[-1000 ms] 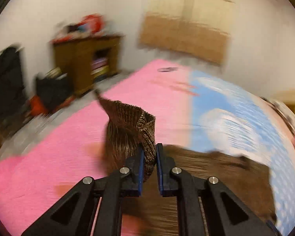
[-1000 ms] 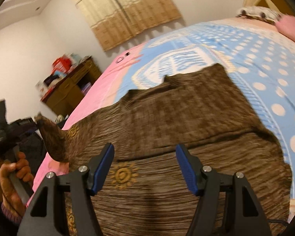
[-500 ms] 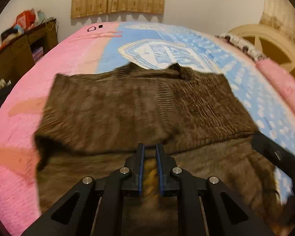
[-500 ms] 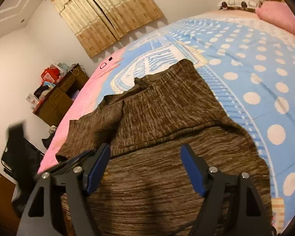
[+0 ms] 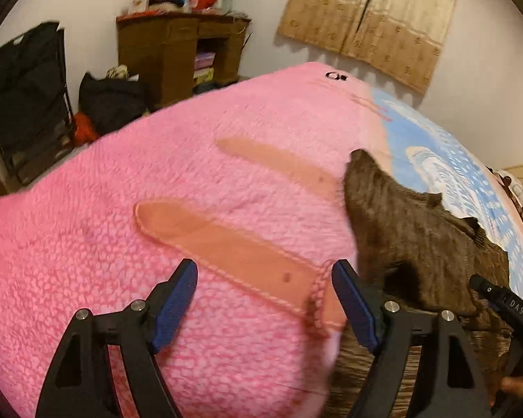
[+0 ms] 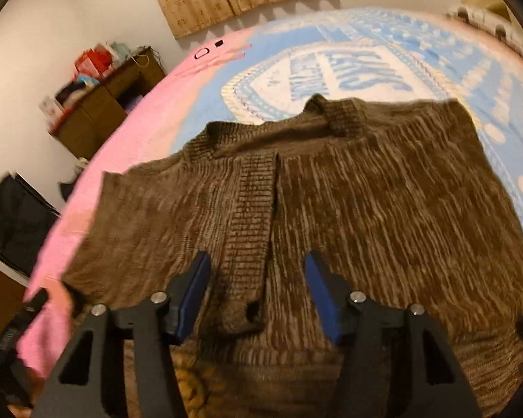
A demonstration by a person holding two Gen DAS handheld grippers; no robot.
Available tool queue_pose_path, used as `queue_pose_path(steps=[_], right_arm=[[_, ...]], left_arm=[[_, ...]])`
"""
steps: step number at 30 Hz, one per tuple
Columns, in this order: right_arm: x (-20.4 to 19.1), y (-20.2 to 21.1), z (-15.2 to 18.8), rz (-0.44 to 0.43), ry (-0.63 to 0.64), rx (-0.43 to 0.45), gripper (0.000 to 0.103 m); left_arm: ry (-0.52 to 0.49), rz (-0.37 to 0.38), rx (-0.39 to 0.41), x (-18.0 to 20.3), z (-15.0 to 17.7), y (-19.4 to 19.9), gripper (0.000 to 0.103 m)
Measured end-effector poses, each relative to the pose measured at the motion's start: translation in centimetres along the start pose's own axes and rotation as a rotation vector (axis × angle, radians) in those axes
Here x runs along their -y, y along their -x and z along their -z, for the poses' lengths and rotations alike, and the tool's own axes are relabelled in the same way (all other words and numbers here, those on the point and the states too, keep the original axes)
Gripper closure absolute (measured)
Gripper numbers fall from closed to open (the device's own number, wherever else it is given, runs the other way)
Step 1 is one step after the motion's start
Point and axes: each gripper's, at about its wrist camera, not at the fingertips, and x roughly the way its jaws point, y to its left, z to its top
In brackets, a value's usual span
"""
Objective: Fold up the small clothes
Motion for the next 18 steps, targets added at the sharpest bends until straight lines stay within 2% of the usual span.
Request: queue_pose_path(steps=[2, 5, 8, 12, 15, 18], right_arm=[[-1.2, -0.1, 0.6, 0.016, 0.067, 0.011, 0.091], [-1.3, 0.1, 0.9, 0.012, 0.084, 0.025, 0.094], [-0.9, 1.3, 0.2, -0.014, 0.08, 0.054, 0.095], [-1.7, 4.7, -1.0, 0.019, 0.159, 0.154, 0.096], [-1.4, 5.9, -1.3, 0.065, 0.21, 0.191, 0.096], [0.1, 4.7, -1.1, 0.065, 0.18, 0.137, 0.095]], left_arm=[[-0.013, -0.003, 0.006, -0.2, 0.4, -0.2, 0.023], [-0.073, -0.032, 0.017, 1.2, 0.9, -0.1, 0.023], [-0.087, 0.029, 0.017, 2.2, 1.0, 0.9, 0.023], [-0.126, 0.059, 0.055, 4.0, 0.8, 1.9, 0.023], [-0.165, 0.032, 0.037, 5.2, 1.0, 1.1, 0.023], [-0.166, 0.015, -0.007, 5.7, 1.5, 0.1, 0.023]])
